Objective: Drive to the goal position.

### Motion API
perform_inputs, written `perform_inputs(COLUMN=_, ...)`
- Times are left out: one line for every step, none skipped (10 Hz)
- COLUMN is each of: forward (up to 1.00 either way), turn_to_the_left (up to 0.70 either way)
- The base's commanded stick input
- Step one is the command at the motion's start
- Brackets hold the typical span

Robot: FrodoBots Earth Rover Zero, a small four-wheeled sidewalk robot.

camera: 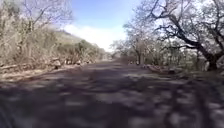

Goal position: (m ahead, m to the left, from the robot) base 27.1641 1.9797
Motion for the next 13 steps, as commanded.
perform_inputs(forward=0.70, turn_to_the_left=0.00)
perform_inputs(forward=0.70, turn_to_the_left=0.00)
perform_inputs(forward=0.70, turn_to_the_left=0.00)
perform_inputs(forward=0.70, turn_to_the_left=0.00)
perform_inputs(forward=0.70, turn_to_the_left=0.00)
perform_inputs(forward=0.70, turn_to_the_left=0.00)
perform_inputs(forward=0.70, turn_to_the_left=0.00)
perform_inputs(forward=0.70, turn_to_the_left=0.00)
perform_inputs(forward=0.70, turn_to_the_left=0.00)
perform_inputs(forward=0.70, turn_to_the_left=0.00)
perform_inputs(forward=0.70, turn_to_the_left=0.00)
perform_inputs(forward=0.70, turn_to_the_left=0.00)
perform_inputs(forward=0.70, turn_to_the_left=0.00)
